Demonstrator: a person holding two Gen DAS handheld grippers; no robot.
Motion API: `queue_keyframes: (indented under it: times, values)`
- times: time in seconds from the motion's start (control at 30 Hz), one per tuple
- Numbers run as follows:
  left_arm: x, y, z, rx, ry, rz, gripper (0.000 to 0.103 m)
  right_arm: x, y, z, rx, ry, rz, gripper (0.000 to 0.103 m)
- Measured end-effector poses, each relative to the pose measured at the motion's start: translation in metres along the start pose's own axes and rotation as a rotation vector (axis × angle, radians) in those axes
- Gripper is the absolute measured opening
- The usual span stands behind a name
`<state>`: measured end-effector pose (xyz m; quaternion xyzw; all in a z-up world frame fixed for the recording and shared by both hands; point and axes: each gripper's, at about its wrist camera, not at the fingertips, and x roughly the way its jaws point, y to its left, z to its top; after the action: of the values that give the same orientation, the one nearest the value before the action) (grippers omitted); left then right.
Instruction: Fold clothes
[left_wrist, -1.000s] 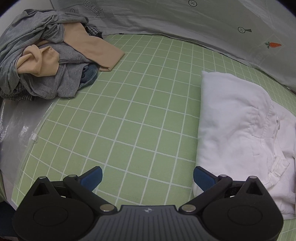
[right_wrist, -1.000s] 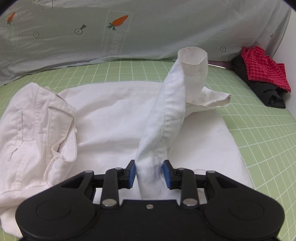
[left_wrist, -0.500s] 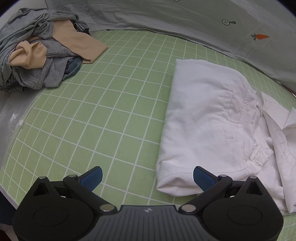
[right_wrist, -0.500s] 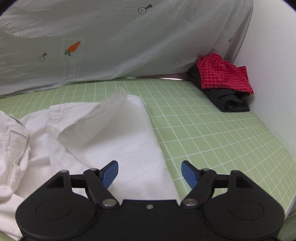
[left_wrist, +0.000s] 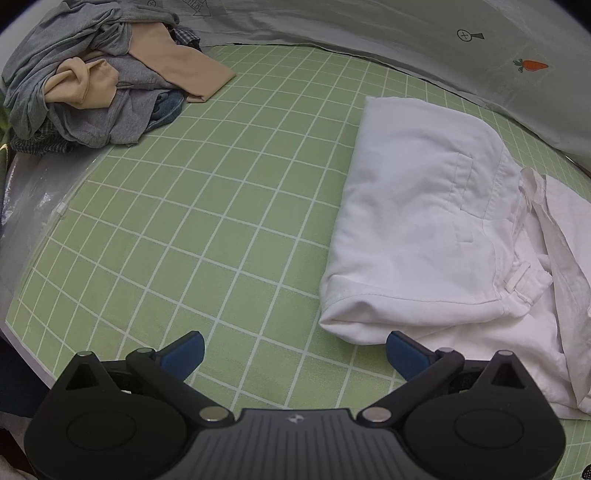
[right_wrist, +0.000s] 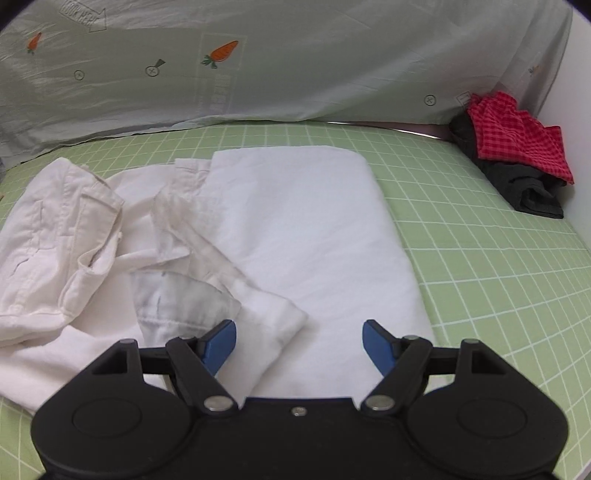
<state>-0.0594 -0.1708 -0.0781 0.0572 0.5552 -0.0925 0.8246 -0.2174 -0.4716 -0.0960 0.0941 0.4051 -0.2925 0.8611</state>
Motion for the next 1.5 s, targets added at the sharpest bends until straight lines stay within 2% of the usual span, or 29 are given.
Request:
queue_keyframes:
  times: [0.17, 0.27, 0.4, 0.5, 0.57, 0.67, 0.73, 0.77, 0.83, 0.87, 0.97, 1.13, 1.27, 1.33, 1.43, 1.5]
  values:
    - [0.001, 0.001, -0.002, 0.013, 0.004, -0.005, 0.103, -0.01, 0.027, -0.011, -0.055, 0.016, 0.093, 0.076]
    - [0.001, 0.003, -0.002, 0.015, 0.003, -0.008, 0.103, -0.021, 0.03, -0.01, -0.058, -0.023, 0.079, 0.077]
    - [0.001, 0.01, -0.002, 0.012, -0.001, 0.0, 0.103, -0.026, 0.008, 0.0, 0.055, -0.081, -0.025, 0.085]
    - [0.002, 0.014, -0.003, 0.012, 0.006, 0.007, 0.103, -0.016, -0.015, 0.005, 0.15, -0.059, -0.104, 0.086]
    - [0.003, 0.017, -0.003, 0.012, 0.013, 0.01, 0.103, -0.009, -0.028, 0.007, 0.215, -0.04, -0.09, 0.086]
    - [0.004, 0.019, -0.004, 0.017, 0.017, 0.014, 0.103, -0.003, -0.029, 0.007, 0.258, -0.035, 0.017, 0.085]
    - [0.004, 0.02, -0.004, 0.022, 0.019, 0.016, 0.103, 0.004, -0.021, 0.007, 0.249, -0.019, 0.057, 0.081]
    - [0.004, 0.021, -0.005, 0.025, 0.018, 0.017, 0.103, 0.008, -0.016, 0.007, 0.244, -0.01, 0.076, 0.075]
    - [0.003, 0.022, -0.006, 0.031, 0.017, 0.017, 0.103, 0.016, -0.008, 0.007, 0.231, 0.019, 0.092, 0.048]
    - [0.003, 0.022, -0.006, 0.034, 0.017, 0.017, 0.103, 0.018, -0.006, 0.007, 0.225, 0.031, 0.105, 0.027]
    - [0.003, 0.025, -0.008, 0.032, 0.017, 0.016, 0.103, 0.008, 0.002, 0.009, 0.203, -0.001, 0.131, 0.009]
    - [0.005, 0.031, -0.01, 0.018, 0.028, 0.009, 0.103, -0.016, 0.034, 0.006, 0.103, -0.015, 0.226, 0.009]
    - [0.006, 0.032, -0.009, 0.024, 0.026, -0.003, 0.103, -0.024, 0.059, -0.012, 0.04, 0.013, 0.227, 0.009]
    - [0.008, 0.031, -0.008, 0.028, 0.027, -0.012, 0.103, -0.026, 0.057, -0.016, 0.044, 0.031, 0.234, 0.01]
    - [0.01, 0.03, -0.004, 0.028, 0.029, -0.024, 0.103, -0.029, 0.052, -0.019, 0.071, 0.063, 0.272, 0.017]
    - [0.011, 0.027, 0.001, 0.025, 0.025, -0.033, 0.103, -0.035, 0.052, -0.02, 0.086, 0.066, 0.282, 0.035]
